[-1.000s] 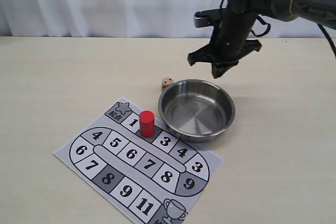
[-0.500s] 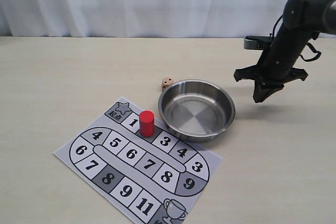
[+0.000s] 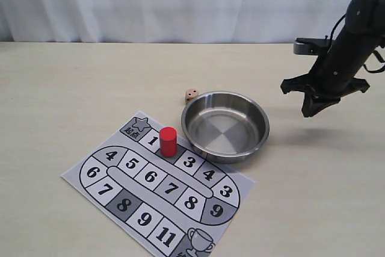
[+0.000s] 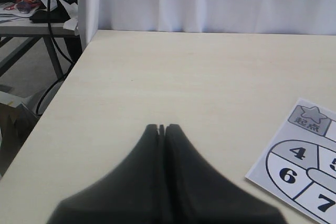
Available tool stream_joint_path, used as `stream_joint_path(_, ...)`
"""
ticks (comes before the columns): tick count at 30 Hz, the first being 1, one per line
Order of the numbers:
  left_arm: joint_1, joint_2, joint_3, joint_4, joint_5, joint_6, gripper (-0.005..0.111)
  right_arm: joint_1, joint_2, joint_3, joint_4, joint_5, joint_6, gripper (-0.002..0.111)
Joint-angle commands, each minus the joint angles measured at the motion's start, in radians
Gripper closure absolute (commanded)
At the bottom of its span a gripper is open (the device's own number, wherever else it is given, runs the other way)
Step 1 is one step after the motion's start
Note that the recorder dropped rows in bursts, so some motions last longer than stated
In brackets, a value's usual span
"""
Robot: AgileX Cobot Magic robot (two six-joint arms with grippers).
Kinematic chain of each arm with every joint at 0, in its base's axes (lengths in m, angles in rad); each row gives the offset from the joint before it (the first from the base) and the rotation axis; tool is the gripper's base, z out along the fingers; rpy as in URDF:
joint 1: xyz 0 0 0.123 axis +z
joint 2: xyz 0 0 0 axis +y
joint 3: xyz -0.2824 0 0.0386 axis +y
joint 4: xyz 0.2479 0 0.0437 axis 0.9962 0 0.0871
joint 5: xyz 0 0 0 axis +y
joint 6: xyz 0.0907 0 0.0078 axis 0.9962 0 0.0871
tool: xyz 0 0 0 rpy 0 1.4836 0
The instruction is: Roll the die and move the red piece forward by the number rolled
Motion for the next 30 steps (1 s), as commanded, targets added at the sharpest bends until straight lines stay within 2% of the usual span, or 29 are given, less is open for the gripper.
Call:
stream_joint_path(1, 0.0, -0.001, 0.002, 0.0, -0.012, -0.006, 0.107, -0.002, -0.129, 0.078, -0.017, -0.053, -0.006, 0.104)
stream_joint_path(8, 0.0, -0.001, 0.002, 0.0, -0.012, -0.006, 0.107, -0.002, -0.363, 0.218, -0.162, -0.081, 0.066, 0.104)
stream_joint_path(22, 0.0, -0.001, 0.002, 0.0, -0.012, -0.006, 0.107, -0.002, -0.954, 0.515, -0.154, -0.11, 0.062, 0.104)
stream_joint_path(30, 0.0, -0.001, 0.002, 0.0, -0.012, -0.006, 0.107, -0.002, -1.352, 0.612, -0.154, -0.106, 0.074, 0.104)
